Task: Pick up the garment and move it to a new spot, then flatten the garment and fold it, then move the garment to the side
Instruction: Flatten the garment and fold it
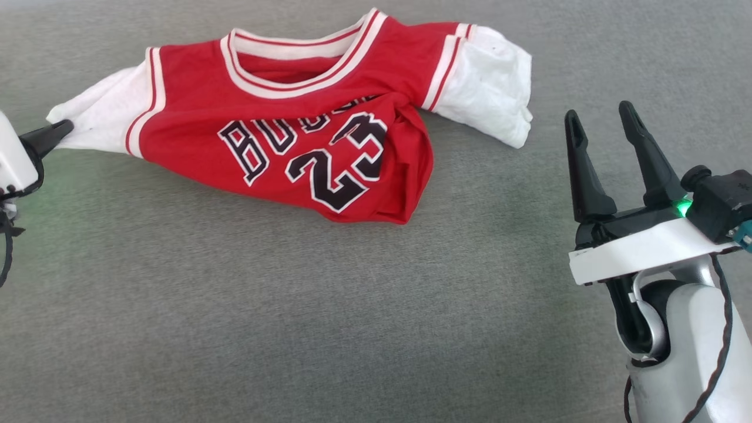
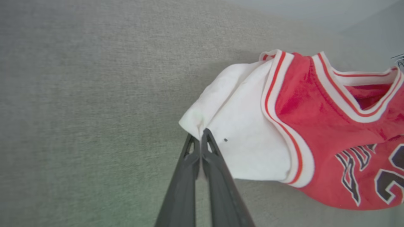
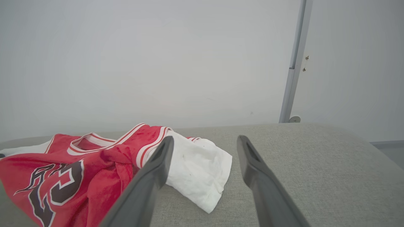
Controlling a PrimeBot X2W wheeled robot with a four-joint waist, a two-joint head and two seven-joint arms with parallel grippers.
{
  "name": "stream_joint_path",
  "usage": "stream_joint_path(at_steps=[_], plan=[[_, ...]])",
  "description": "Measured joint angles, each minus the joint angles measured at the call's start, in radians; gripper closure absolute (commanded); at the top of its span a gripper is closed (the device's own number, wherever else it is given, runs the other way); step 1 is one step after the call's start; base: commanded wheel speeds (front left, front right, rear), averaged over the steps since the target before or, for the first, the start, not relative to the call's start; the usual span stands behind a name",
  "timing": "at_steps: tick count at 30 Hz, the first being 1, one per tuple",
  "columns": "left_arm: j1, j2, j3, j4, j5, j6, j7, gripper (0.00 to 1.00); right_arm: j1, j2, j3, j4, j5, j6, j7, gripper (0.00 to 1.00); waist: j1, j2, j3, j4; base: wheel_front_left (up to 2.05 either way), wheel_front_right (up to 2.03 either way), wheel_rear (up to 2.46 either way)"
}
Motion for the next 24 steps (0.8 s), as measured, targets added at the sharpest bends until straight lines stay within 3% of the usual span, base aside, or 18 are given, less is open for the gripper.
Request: stream_joint_path(at_steps=[4,19,21,24], plan=[[0.02,0.001,0.002,0.017,0.005,0.0,-0.05,1.0,0.011,-0.002,-0.001,-0.021,0.0,0.0,0.021,0.0,0.0,0.0,-0.013,0.02,0.0,0.0,0.0],[0.056,-0.033,-0.045,0.082,0.039,0.0,-0.134,1.0,0.042,-0.003,-0.017,-0.061,0.0,0.0,0.051,0.0,0.0,0.0,0.002,-0.025,0.0,0.0,0.0],[0.055,-0.031,-0.051,0.079,0.044,0.0,-0.153,0.84,0.046,-0.003,-0.021,-0.062,-0.001,0.0,0.052,0.0,0.0,0.0,0.0,-0.024,0.0,0.0,0.0],[0.056,-0.022,-0.078,0.035,0.095,0.0,-0.223,0.14,0.046,-0.009,-0.015,-0.058,-0.002,0.0,0.068,0.0,0.0,0.0,-0.009,-0.016,0.0,0.0,0.0]])
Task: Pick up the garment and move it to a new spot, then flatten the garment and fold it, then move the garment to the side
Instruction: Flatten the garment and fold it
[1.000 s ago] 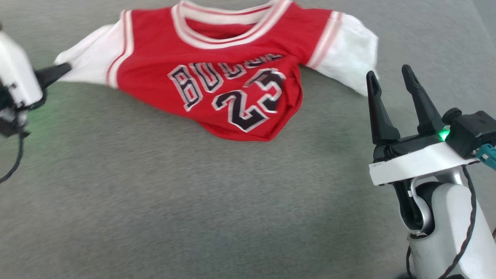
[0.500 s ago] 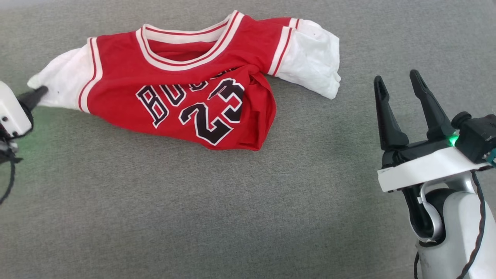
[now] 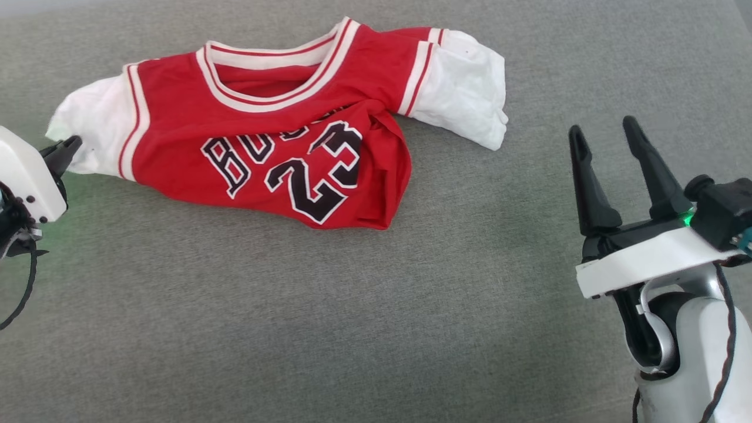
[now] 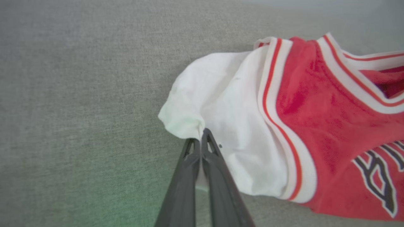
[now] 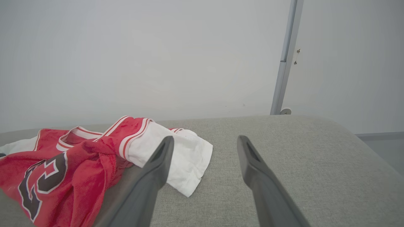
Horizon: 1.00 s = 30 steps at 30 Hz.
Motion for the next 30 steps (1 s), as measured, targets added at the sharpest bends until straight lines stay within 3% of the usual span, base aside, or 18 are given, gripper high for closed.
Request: stream_joint_path(at_steps=[1,2,6,10,14,18,26,30], plan=[[0.001,0.004,-0.008,-0.012,0.007,0.0,-0.019,0.02,0.0,-0.006,0.004,0.005,0.0,0.0,0.011,0.0,0.0,0.0,-0.004,0.005,0.0,0.0,0.0],[0.007,0.01,-0.015,-0.022,0.013,-0.001,-0.042,0.0,0.0,-0.014,0.007,0.012,0.0,0.0,0.021,0.0,0.0,0.0,-0.008,0.01,0.0,0.0,0.0],[0.042,0.014,-0.016,-0.05,0.026,-0.002,-0.171,0.0,0.006,-0.041,0.016,0.04,0.01,0.0,0.057,0.0,0.0,0.0,-0.024,0.04,0.0,0.0,0.0],[0.085,-0.02,-0.006,-0.057,0.042,-0.002,-0.353,0.0,0.007,-0.082,0.018,0.074,0.023,0.0,0.094,0.0,0.0,0.0,-0.041,0.082,0.0,0.0,0.0],[0.149,-0.082,-0.015,-0.046,0.067,-0.002,-0.477,0.0,-0.027,-0.142,0.027,0.115,0.023,0.0,0.128,0.0,0.0,0.0,-0.055,0.128,0.0,0.0,0.0],[0.19,-0.155,0.003,-0.046,0.132,0.009,-0.512,0.0,-0.077,-0.207,0.022,0.169,0.036,0.0,0.167,0.0,0.0,0.0,-0.062,0.178,0.0,0.0,0.0],[0.367,-0.297,0.319,-0.27,0.456,0.109,-0.516,0.0,-0.212,-0.374,0.046,0.305,0.093,0.0,0.282,0.0,0.0,0.0,-0.057,0.281,0.0,0.0,0.0],[0.493,-0.371,0.458,-0.419,0.65,0.131,-0.516,0.0,-0.309,-0.467,0.102,0.379,0.148,0.0,0.366,0.0,0.0,0.0,-0.045,0.325,0.0,0.0,0.0]])
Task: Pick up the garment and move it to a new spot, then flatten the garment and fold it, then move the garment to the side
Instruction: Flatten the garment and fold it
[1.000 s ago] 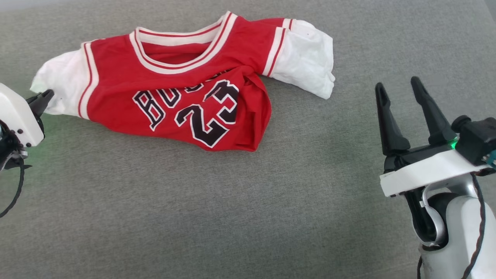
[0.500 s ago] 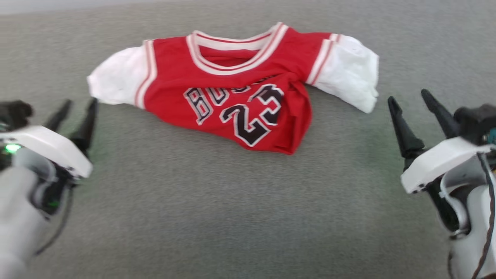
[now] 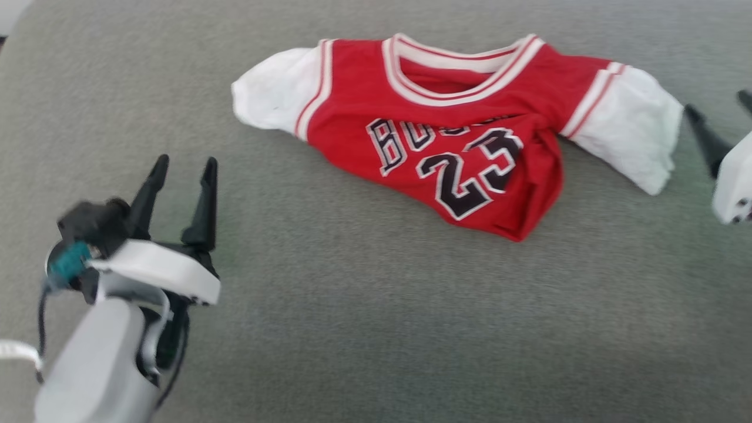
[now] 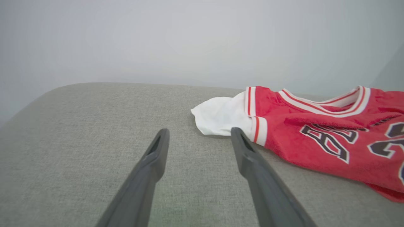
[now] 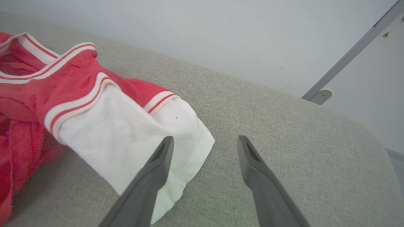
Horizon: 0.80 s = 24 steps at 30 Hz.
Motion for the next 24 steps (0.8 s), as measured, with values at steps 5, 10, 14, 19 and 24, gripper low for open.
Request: stream_joint_path(at_steps=[5,10,14,19,24], plan=[[0.117,-0.099,0.119,-0.163,0.19,0.004,0.0,0.0,-0.126,-0.097,0.08,0.086,0.1,0.0,0.137,0.0,0.0,0.0,0.028,0.049,0.0,0.0,0.0],[0.184,-0.191,0.203,-0.277,0.298,-0.039,0.0,0.0,-0.223,-0.178,0.176,0.127,0.194,0.0,0.301,0.0,0.0,0.0,0.071,0.092,0.0,0.0,0.0],[0.205,-0.244,0.243,-0.318,0.356,-0.079,0.0,0.0,-0.276,-0.244,0.249,0.127,0.252,0.0,0.406,0.0,0.0,0.0,0.112,0.122,0.0,0.0,0.0],[0.204,-0.286,0.278,-0.345,0.391,-0.112,0.0,0.0,-0.319,-0.291,0.311,0.127,0.31,-0.001,0.464,0.0,0.0,0.0,0.16,0.153,0.0,0.0,0.0],[0.195,-0.302,0.288,-0.366,0.406,-0.126,0.0,0.0,-0.359,-0.321,0.352,0.123,0.342,-0.001,0.478,0.0,0.0,0.0,0.199,0.167,0.0,0.0,0.0]])
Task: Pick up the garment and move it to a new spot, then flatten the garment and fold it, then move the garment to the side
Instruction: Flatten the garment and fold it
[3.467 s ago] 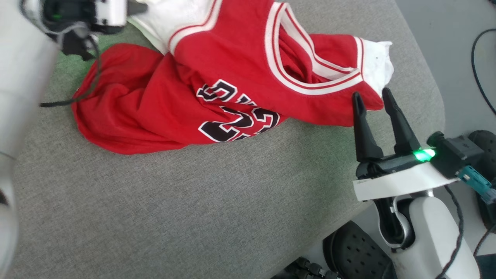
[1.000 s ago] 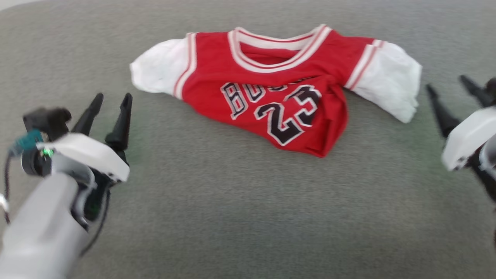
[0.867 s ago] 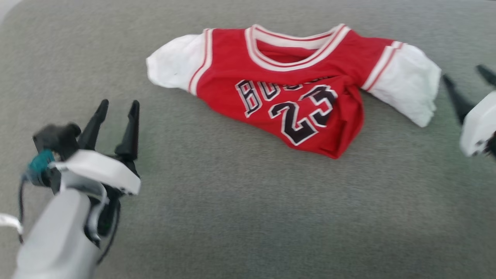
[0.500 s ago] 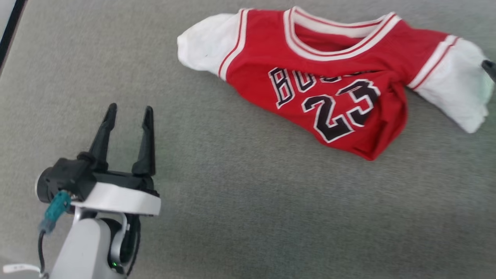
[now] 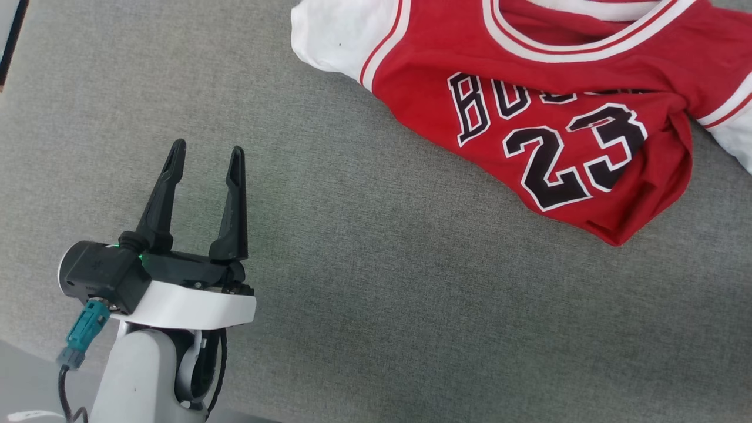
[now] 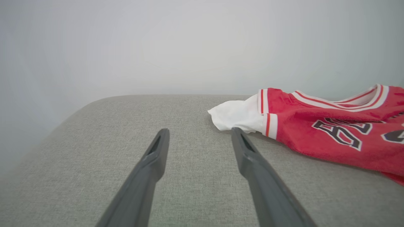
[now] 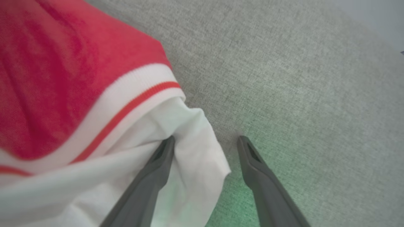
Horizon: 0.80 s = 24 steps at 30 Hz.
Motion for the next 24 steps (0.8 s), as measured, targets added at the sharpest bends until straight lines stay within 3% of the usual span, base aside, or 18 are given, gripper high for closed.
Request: stream_joint_path(at_steps=[1,2,3,4,9,16,19,22,24], plan=[[-0.002,-0.001,-0.001,-0.003,0.0,-0.001,0.0,0.0,-0.006,0.0,0.007,0.001,0.006,0.0,0.0,0.16,0.0,0.0,0.006,0.001,0.0,0.0,0.0],[-0.004,-0.001,-0.004,-0.005,0.001,-0.003,0.0,0.0,-0.01,-0.001,0.013,0.002,0.013,0.0,0.001,0.53,0.0,0.0,0.01,0.0,0.0,0.0,0.0],[-0.006,0.0,-0.005,-0.009,0.002,-0.004,0.0,0.0,-0.015,-0.001,0.018,0.002,0.018,0.0,0.001,0.81,0.0,0.0001,0.013,-0.002,0.0,0.0,0.0],[-0.009,0.0,-0.008,-0.015,0.002,-0.004,0.0,0.0,-0.021,-0.001,0.025,0.003,0.019,0.0,0.0,1.0,0.0,0.0,0.015,-0.004,0.0,0.0,0.0],[-0.057,0.085,-0.071,-0.049,-0.012,-0.007,0.0,0.0,-0.036,0.016,0.043,0.01,0.034,0.002,-0.016,1.0,0.0,0.0,0.022,-0.024,0.0,0.0,0.0],[-0.337,0.364,-0.269,-0.008,-0.106,-0.008,0.018,0.0,-0.078,0.037,0.063,-0.007,0.049,0.004,-0.027,1.0,0.0,0.0,0.053,-0.062,0.0,0.0,0.0],[-0.527,0.486,-0.42,0.052,-0.24,-0.008,0.133,0.0,-0.104,0.047,0.08,-0.021,0.05,0.005,-0.029,1.0,0.0,0.0001,0.074,-0.081,0.0,0.0,0.0],[-0.713,0.561,-0.565,0.117,-0.453,-0.008,0.28,0.0,-0.135,0.058,0.1,-0.035,0.05,0.005,-0.024,1.0,0.0,0.0,0.098,-0.102,0.0,0.0,0.0],[-0.833,0.605,-0.662,0.165,-0.53,-0.008,0.369,0.0,-0.154,0.068,0.11,-0.042,0.053,0.005,-0.022,1.0,0.0,0.0,0.113,-0.118,0.0,0.0,0.0]])
